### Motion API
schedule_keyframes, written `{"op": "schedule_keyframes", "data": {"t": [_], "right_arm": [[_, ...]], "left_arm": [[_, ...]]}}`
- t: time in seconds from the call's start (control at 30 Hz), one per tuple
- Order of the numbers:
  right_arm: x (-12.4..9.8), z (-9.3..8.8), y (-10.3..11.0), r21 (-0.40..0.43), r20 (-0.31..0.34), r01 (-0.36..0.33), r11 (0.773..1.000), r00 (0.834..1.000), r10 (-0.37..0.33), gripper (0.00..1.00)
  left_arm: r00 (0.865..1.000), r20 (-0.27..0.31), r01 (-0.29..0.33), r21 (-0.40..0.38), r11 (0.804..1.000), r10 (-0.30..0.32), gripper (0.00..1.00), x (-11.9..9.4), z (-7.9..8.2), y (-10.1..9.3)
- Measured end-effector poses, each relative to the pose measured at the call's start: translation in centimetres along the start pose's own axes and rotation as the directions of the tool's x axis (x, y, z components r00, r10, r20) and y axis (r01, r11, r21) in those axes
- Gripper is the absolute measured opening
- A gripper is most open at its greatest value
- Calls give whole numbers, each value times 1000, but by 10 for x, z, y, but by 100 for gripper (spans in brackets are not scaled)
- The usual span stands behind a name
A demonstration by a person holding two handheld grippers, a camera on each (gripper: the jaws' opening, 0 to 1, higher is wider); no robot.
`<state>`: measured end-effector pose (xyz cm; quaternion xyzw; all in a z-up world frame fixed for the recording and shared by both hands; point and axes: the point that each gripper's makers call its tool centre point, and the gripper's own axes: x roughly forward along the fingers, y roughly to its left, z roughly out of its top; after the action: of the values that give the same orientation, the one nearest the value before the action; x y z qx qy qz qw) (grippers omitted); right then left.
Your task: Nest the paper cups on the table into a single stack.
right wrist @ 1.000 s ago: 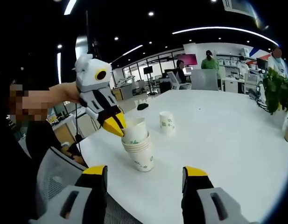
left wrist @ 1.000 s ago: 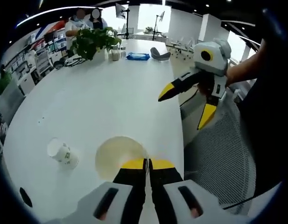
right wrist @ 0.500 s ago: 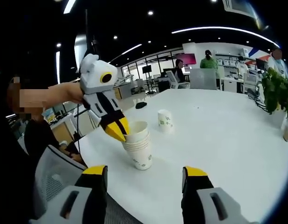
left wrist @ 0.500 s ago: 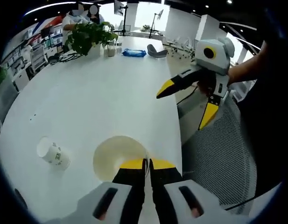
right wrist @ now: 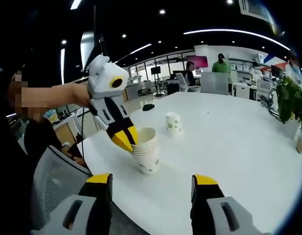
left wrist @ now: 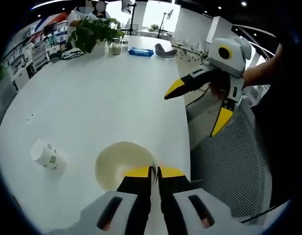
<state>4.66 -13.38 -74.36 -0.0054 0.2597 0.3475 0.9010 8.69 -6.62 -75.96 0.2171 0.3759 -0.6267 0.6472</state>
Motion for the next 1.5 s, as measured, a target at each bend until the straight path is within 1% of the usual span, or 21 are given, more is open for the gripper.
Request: {"op": "schedule_keyframes", "data": {"t": [0.33, 0.5, 0.67, 0.73, 0.9, 1.03, 1.1, 1.13, 1.2, 1.23, 1.3, 1.4, 1.5], "right_arm": [[1, -2, 0, -2, -8, 0, 1000, 1000, 0, 64], [1, -2, 0, 0, -8, 1, 1000, 1000, -1, 64], [1, -3, 0, -1, -10, 2, 1000, 1000, -2, 63], [1, -3, -1, -1, -10, 3, 1000, 1000, -3, 63], [1, -4, -1, -1, -13, 3, 1000, 1000, -3, 63], [2, -5, 1, -3, -19, 0, 1000, 1000, 0, 63], [2, -5, 1, -2, -17, -2, 1000, 1000, 2, 63], [2, -5, 0, -1, -18, -2, 1000, 1000, 2, 63], [2, -5, 0, 4, -19, -2, 1000, 1000, 2, 63], [2, -5, 0, 6, -20, -3, 1000, 1000, 3, 63], [1, -5, 0, 12, -18, -4, 1000, 1000, 5, 63], [1, -4, 0, 15, -14, 0, 1000, 1000, 0, 63], [0, -1, -1, 27, 0, -2, 1000, 1000, 2, 64]], "left_arm": [[999, 25, -20, -31, 999, 20, 3, 2, 1, 5], [998, 37, -41, -37, 998, 43, 3, 3, 4, 11], [998, 34, -46, -32, 998, 47, 4, 3, 6, 11], [998, 38, -48, -30, 998, 49, 6, 2, 6, 11], [995, 75, -58, -31, 998, 60, 14, -8, 14, 12], [989, 124, -79, -52, 996, 85, 18, -20, 20, 21], [981, 158, -103, -43, 994, 109, 20, -25, 25, 27], [979, 163, -116, -59, 992, 124, 22, -28, 25, 32], [974, 169, -143, -65, 988, 152, 27, -31, 24, 41], [968, 174, -170, -63, 983, 178, 30, -33, 24, 47], [965, 172, -188, -76, 979, 199, 33, -36, 22, 55], [953, 194, -215, -101, 971, 231, 37, -41, 23, 67], [937, 218, -252, -126, 959, 275, 43, -47, 24, 83]]}}
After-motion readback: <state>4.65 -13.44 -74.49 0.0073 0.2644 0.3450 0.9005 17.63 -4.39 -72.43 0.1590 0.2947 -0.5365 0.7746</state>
